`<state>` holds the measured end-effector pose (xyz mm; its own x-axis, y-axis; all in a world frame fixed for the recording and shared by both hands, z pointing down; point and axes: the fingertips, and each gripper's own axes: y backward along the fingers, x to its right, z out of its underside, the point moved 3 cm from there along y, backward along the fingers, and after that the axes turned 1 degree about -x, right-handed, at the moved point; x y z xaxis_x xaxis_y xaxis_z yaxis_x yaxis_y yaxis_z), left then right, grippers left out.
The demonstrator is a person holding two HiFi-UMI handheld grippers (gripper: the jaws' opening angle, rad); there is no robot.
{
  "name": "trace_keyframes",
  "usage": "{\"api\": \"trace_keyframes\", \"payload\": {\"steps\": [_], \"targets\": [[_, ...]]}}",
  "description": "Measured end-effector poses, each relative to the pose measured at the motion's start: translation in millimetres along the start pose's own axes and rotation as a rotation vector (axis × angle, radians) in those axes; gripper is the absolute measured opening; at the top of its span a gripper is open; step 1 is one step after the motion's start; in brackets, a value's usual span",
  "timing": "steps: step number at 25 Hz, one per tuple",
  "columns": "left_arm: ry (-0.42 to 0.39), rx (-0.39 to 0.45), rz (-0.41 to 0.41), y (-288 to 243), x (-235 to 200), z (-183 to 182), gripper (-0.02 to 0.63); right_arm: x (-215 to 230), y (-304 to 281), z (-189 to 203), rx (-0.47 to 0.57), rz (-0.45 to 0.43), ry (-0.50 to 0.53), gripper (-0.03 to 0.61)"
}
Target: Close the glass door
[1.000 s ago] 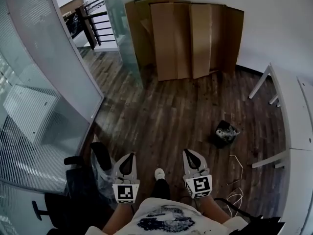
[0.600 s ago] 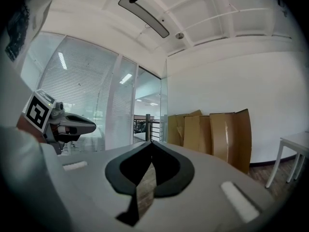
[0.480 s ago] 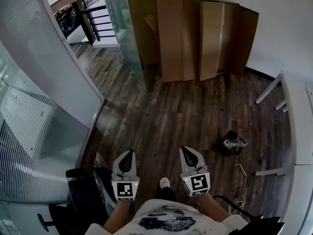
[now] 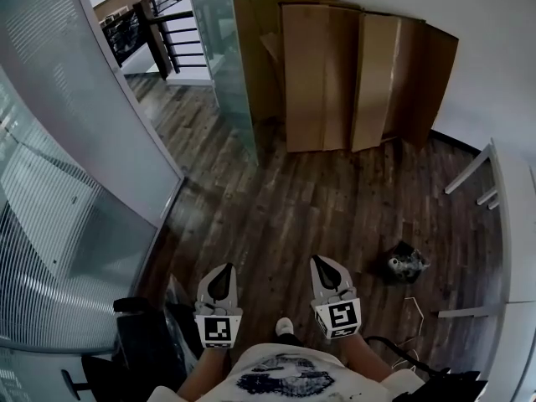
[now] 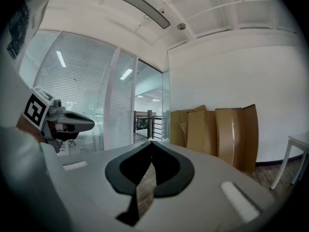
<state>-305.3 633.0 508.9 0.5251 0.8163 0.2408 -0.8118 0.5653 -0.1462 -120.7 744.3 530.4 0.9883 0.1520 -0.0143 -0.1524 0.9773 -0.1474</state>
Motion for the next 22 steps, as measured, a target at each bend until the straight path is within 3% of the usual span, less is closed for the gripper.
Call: {"api": "trace_keyframes", "payload": {"steps": [15, 22], "targets": [[0.003, 0.037, -0.05, -27.5, -28.9, 5.6, 0.0, 11.4, -39.3, -22.9, 0.026, -0.014, 0.073, 0.008], [0.007, 0.025, -0.126, -45.6, -59.4, 6.2, 0.0, 18.7, -85.7, -28.6, 0.044, -0.058, 0.078, 0.008]]}}
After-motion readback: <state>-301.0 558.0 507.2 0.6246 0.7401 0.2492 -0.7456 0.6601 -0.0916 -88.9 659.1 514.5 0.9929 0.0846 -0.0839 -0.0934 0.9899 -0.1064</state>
